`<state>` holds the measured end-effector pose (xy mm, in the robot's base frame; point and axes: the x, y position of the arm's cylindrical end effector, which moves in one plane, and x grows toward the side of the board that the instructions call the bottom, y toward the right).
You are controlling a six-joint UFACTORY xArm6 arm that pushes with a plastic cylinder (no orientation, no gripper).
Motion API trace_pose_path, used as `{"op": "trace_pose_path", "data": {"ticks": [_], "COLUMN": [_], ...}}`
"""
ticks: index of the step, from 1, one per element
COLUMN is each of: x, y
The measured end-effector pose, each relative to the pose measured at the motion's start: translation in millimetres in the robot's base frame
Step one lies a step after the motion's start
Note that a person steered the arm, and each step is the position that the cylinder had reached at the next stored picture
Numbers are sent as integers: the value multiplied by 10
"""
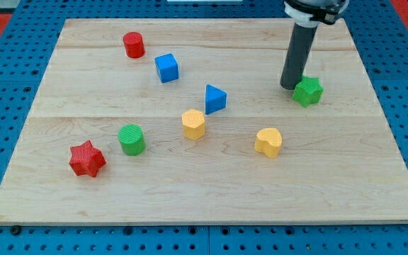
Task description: Point at the blue cube
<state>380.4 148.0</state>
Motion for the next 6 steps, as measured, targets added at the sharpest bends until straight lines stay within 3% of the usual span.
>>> {"op": "trace_pose_path", "data": {"ticks": [2,6], "x": [-68,-96], "y": [-1091,-1761]}}
